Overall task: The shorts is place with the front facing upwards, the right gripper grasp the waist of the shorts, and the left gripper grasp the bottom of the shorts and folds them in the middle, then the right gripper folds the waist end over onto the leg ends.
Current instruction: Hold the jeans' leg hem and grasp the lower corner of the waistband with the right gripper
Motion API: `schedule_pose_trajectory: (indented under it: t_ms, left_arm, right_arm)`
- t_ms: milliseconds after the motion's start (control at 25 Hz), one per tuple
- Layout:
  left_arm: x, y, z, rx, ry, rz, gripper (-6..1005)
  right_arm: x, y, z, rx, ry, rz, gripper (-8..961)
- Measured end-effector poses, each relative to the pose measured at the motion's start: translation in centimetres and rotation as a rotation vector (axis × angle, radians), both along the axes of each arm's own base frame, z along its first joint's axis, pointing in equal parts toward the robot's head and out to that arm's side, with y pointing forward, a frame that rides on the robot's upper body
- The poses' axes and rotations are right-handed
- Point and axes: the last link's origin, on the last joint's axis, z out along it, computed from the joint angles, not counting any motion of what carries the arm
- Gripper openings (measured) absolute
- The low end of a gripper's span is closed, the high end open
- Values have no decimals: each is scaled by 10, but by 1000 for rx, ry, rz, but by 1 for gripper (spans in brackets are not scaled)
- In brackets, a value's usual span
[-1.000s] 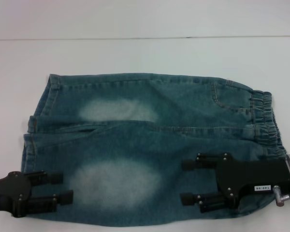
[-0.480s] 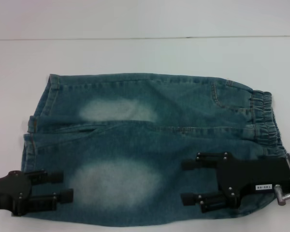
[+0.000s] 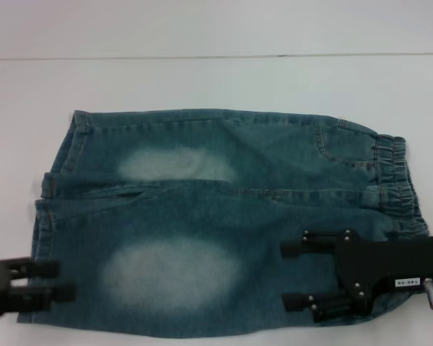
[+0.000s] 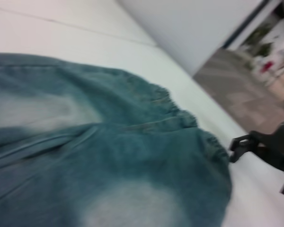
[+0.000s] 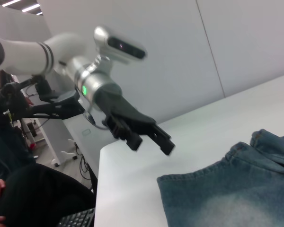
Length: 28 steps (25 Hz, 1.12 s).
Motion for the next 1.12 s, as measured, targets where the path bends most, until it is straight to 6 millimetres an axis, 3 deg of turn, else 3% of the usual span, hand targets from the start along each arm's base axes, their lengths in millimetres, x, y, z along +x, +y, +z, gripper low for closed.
schedule_pose_trajectory:
  t_ms: [200,360,720,1120]
  left_arm:
    - [-4,1,24,0,94,122,794]
    - [-12,4,29,-29,144,228,793]
    - [-29,10,23,-71,267,412,790]
    - [-28,18,7,-144,317,472,785]
  right_arm:
    - [2,3,3,20,-23,5,887]
    - [4,6,4,36,-35,4,886]
    - [4,9,5,53,-49,13,883]
    - [0,11,3,65,-49,36,880]
